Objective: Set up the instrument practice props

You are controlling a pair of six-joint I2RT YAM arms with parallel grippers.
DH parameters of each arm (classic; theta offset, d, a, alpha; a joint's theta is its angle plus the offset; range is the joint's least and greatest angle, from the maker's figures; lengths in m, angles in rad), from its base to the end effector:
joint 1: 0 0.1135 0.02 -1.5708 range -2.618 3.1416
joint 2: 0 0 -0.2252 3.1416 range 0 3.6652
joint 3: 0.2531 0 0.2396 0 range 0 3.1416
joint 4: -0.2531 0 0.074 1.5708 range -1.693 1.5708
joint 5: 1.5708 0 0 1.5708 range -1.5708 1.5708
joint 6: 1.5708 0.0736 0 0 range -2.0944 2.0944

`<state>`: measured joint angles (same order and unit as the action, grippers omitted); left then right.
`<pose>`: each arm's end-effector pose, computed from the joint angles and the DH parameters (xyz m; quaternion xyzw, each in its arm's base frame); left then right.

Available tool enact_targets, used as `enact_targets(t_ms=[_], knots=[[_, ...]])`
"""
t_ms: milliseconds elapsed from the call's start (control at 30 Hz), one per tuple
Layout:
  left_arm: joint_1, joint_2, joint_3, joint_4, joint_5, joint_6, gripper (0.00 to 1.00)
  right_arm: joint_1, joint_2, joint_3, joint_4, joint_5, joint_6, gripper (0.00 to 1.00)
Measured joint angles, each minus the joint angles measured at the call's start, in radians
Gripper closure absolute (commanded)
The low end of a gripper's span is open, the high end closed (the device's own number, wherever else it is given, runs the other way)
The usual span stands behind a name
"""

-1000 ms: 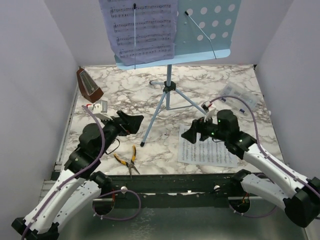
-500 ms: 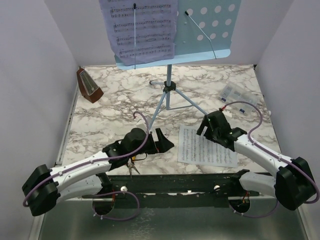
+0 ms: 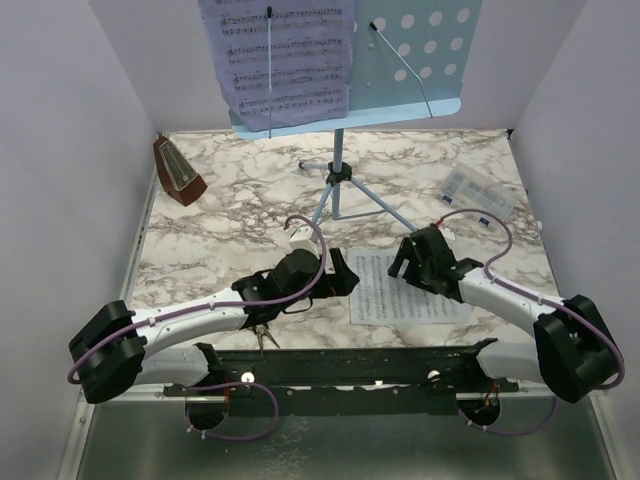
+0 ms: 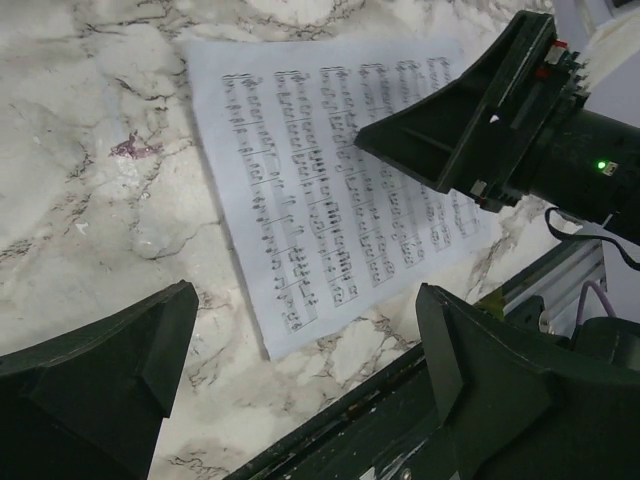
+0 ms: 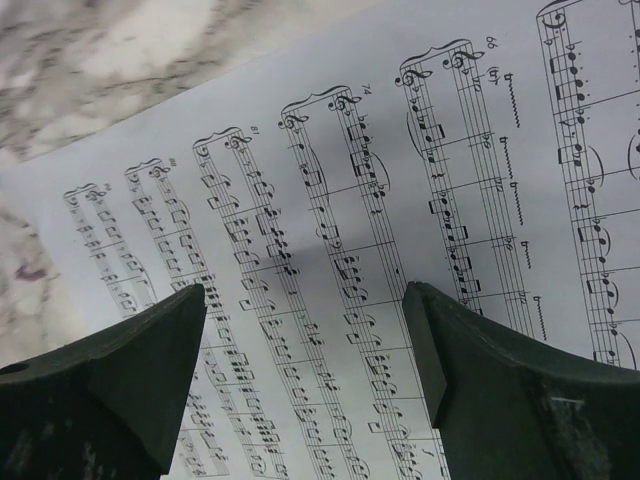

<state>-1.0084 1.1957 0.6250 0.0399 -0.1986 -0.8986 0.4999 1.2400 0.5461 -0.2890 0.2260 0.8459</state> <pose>0.1675 -0.2386 0.1742 -0.0018 0.8649 -0.3534 0.3563 0.2224 0.1027 0.1030 0.1959 0.9312 0.0950 0.2924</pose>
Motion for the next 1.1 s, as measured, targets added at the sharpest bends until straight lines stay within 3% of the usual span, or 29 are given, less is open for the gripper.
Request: enact_targets(t_ms=[67, 267, 433, 567, 867, 1100], knots=[[0.0, -0.017, -0.001, -0.005, -0.013, 0.003, 0.01, -0.002, 0.032, 0.002, 0.095, -0.083, -0.061, 0.17], [0.01, -0.134, -0.04, -0.034, -0.039, -0.016, 0.01, 0.01, 0.11, -0.031, 0.365, -0.456, -0.203, 0.16], [0.024, -0.185, -0.054, -0.045, -0.052, -0.023, 0.01, 0.022, 0.098, -0.039, 0.391, -0.617, -0.249, 0.16], [0.036, -0.178, -0.053, -0.058, -0.053, -0.03, 0.01, 0.023, 0.049, 0.021, 0.294, -0.54, -0.251, 0.14], [0.041, 0.001, -0.053, -0.084, -0.066, -0.077, 0.01, 0.016, -0.008, 0.057, 0.047, -0.166, -0.156, 0.12], [0.041, 0.109, -0.053, -0.088, -0.112, -0.152, 0.01, 0.01, 0.019, 0.018, 0.03, -0.129, -0.121, 0.12]])
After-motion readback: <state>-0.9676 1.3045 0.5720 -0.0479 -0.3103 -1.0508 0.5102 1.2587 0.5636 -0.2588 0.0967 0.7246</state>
